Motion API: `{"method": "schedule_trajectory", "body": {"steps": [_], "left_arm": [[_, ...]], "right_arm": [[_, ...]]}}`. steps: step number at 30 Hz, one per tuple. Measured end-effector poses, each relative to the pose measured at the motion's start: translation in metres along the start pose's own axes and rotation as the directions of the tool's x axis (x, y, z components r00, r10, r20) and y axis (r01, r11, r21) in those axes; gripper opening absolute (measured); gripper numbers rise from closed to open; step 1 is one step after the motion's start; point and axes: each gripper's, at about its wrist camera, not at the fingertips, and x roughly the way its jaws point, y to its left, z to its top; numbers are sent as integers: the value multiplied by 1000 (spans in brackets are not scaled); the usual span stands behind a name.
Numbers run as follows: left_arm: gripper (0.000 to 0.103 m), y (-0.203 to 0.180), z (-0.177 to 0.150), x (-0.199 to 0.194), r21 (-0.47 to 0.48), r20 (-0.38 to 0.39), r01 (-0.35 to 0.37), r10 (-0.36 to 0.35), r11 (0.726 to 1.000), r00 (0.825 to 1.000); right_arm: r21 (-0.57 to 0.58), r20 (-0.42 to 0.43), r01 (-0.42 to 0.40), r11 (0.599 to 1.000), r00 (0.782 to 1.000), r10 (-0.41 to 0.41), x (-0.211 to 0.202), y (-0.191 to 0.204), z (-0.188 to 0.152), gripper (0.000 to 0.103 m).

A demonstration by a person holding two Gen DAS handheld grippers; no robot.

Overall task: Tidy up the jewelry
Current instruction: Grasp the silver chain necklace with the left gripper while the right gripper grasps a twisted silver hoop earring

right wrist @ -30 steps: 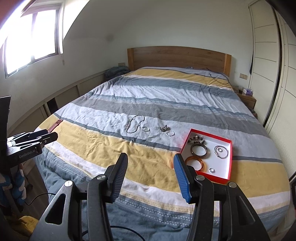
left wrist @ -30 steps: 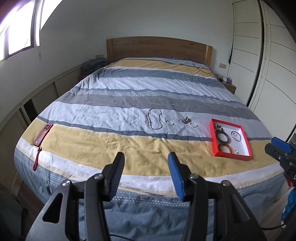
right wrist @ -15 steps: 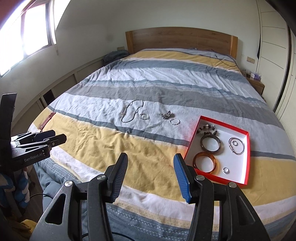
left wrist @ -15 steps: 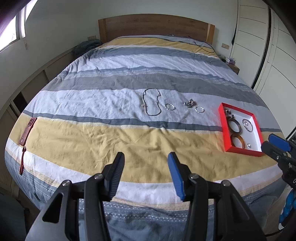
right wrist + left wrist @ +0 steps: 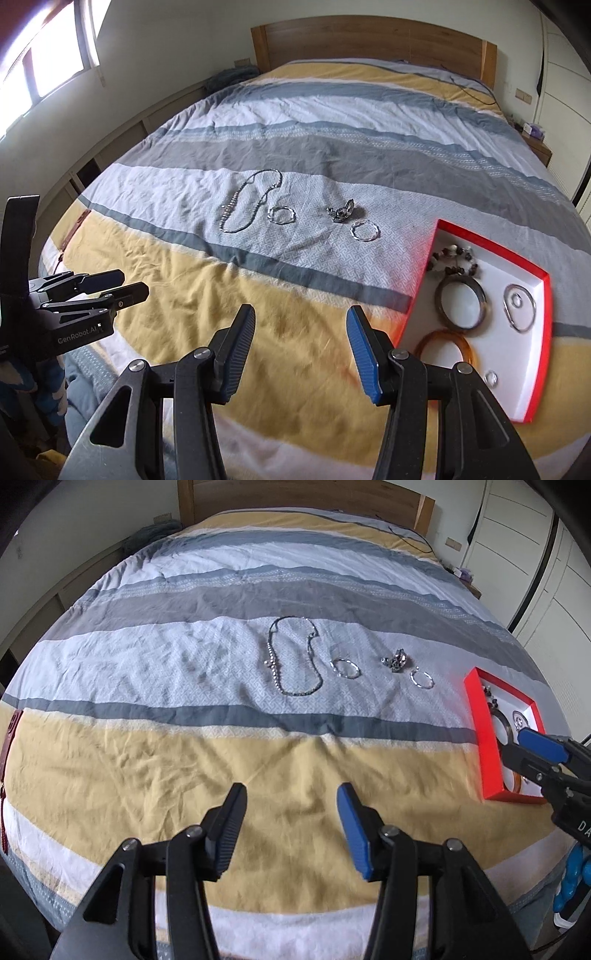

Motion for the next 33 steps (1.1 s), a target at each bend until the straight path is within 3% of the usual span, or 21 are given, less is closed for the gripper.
{"method": "schedule_trajectory", "body": {"steps": [10,17,24,29,33], "left_arm": [[55,11,84,87,-28,14,29,-29,999,999],[55,19,139,131,-55,20,68,-67,996,998],[56,11,144,170,-13,-26,56,-56,998,998],[61,3,135,179,60,-14,23,-22,998,1000],[60,4,133,181,60,-8,24,-24,998,1000]], "right_arm": [[13,-91,41,999,995,-39,83,-32,62,52],[27,-111,49,998,993,-46,116,-48,85,52],[41,-173,67,997,983,-59,153,-62,97,57],[61,-237,94,994,968,-77,182,-74,92,57],[72,-249,102,992,965,-81,192,-77,88,54]]}}
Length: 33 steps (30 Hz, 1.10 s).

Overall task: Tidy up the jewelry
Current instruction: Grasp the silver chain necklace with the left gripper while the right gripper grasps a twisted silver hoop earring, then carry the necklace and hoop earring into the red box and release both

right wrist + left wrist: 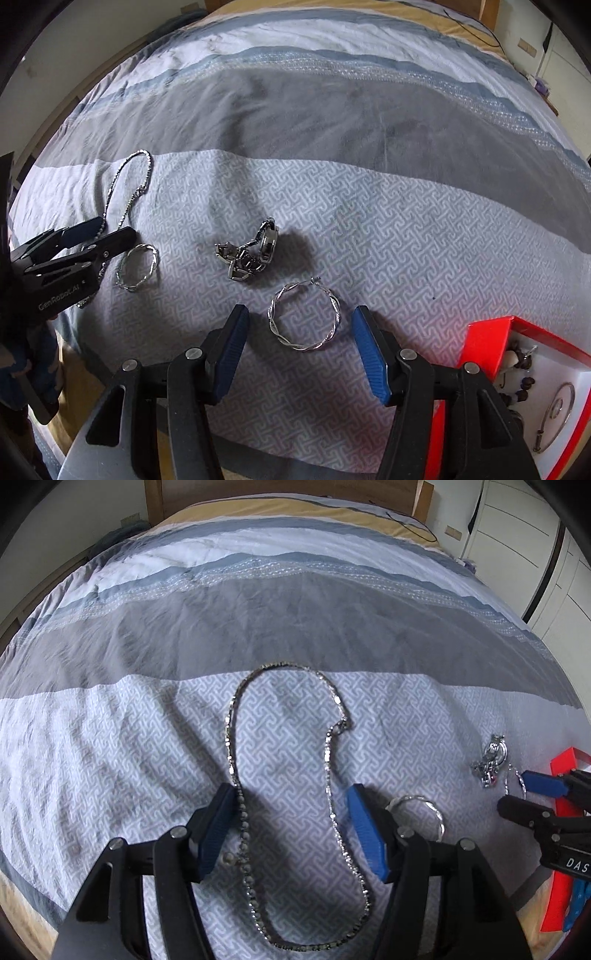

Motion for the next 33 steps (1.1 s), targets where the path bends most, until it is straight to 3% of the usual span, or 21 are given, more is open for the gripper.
{"method": "schedule_trajectory", "body": {"steps": [1,2,4,6,8,14,22,33], "left_arm": [[59,-1,0,0,2,4,-3,3,1000,1000],[52,-1,-1,-1,5,8,-10,10,1000,1000],[39,1,-4,-4,-1,15,-12,12,1000,1000],[15,6,-4,-7,-11,13,-8,8,1000,1000],[6,11,-4,-11,-24,12,8,-8,1000,1000],[4,20,-13,-35,-77,40,36,-33,996,999],[4,17,-26,-97,-79,85,28,-21,996,996],[4,-31,-39,-184,-12,175,51,-48,999,983]], "right_arm": [[-6,2,8,1000,1000,-8,1,0,0,43],[-8,3,5,1000,1000,-5,2,1,0,39],[-14,10,-1,1000,1000,1,1,1,0,39],[-10,22,-9,1000,1000,9,-3,0,-3,39],[-4,42,-23,1000,999,23,-11,-1,-8,39],[0,100,-66,998,993,66,-43,3,-21,39],[5,181,-97,995,979,95,-112,11,-50,39],[75,271,-65,995,962,43,-190,-25,-102,39]]}}
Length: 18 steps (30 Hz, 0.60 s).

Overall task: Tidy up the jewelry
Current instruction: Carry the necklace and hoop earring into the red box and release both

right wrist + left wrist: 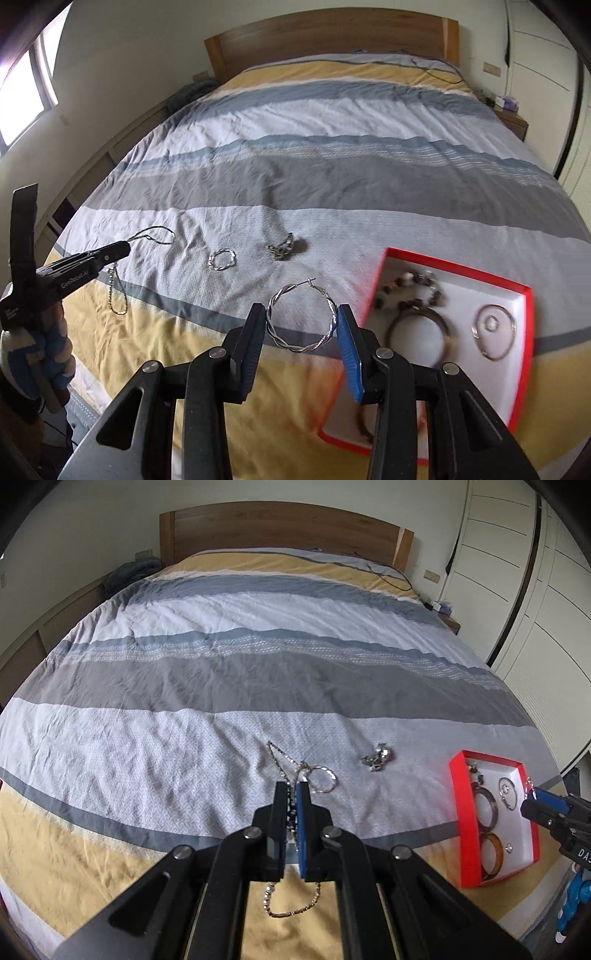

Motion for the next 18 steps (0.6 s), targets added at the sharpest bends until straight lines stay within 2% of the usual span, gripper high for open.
{"method": "schedule_trajectory", "body": {"steps": [4,7,12,18], "left_arm": [[4,-37,4,-16,34,20,59,-60,998,998],[4,-71,8,-22,55,21,130,-132,990,991],[4,-134,10,-19,94,-2,262,-263,961,965],[4,-203,-10,6,157,-94,347,-336,925,937]], "right_arm": [[36,14,42,998,999,-43,-22,-31,-14,39],[64,8,78,995,997,-79,-34,-60,-26,39],[91,-25,133,987,991,-131,-35,-102,-41,39],[121,-72,141,982,988,-133,-16,-139,-55,39]]}}
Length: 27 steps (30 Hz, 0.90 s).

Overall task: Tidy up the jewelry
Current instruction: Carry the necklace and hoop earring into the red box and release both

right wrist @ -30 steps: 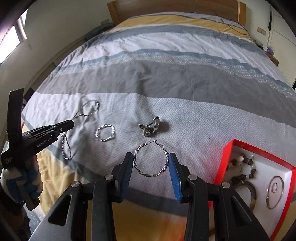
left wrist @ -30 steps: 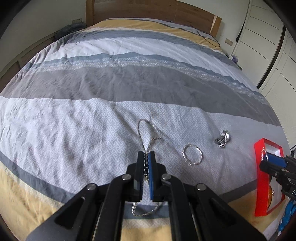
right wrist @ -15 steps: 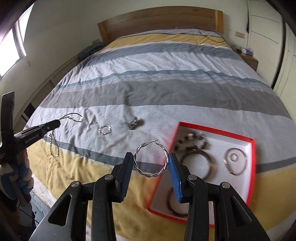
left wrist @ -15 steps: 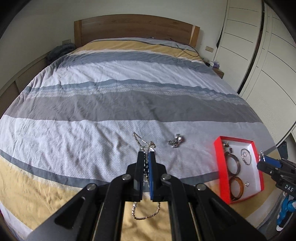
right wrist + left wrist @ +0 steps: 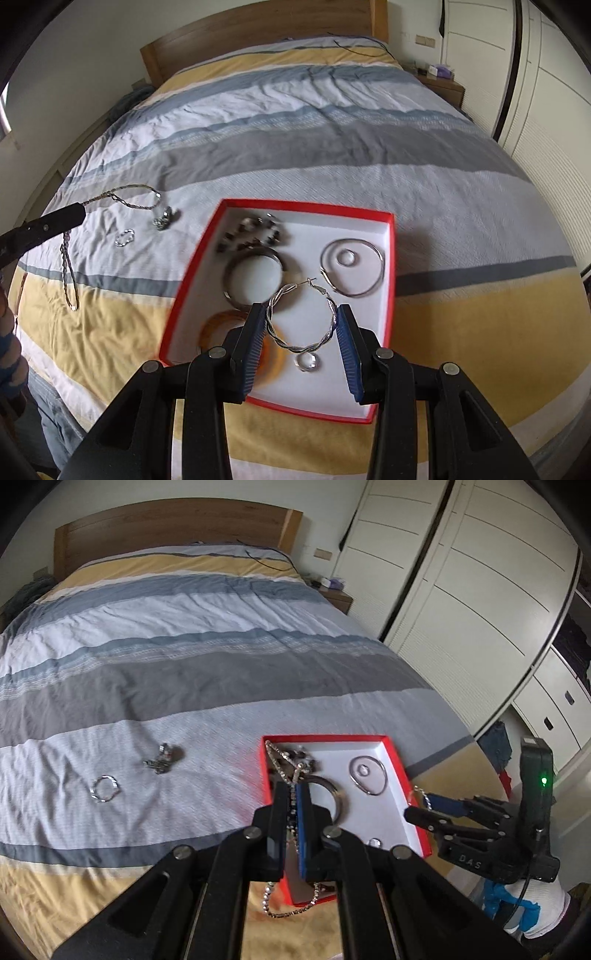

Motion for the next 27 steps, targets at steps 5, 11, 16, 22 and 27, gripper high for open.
{"method": "schedule_trajectory", "body": {"steps": [5,11,16,22,27], "left_arm": [[4,-28,-23,50,28,-102,25,-22,999,995],[4,-27,-47,92,26,-191,-27,31,999,981],[4,-17,-59,112,7,-237,-62,62,998,970],[8,-11,-64,116,-15,-245,-71,65,997,967],[9,-8,-65,114,-45,-261,-72,58,996,964]], "right_arm": [[2,-38,-39,999,998,39,29,-11,-5,39],[-20,-93,-75,997,993,73,60,-11,-11,39],[-29,-118,-86,996,990,82,77,-9,-16,39],[-65,-131,-56,996,990,47,85,-4,-17,40],[-63,-141,-50,997,989,41,83,-5,-17,40]]}}
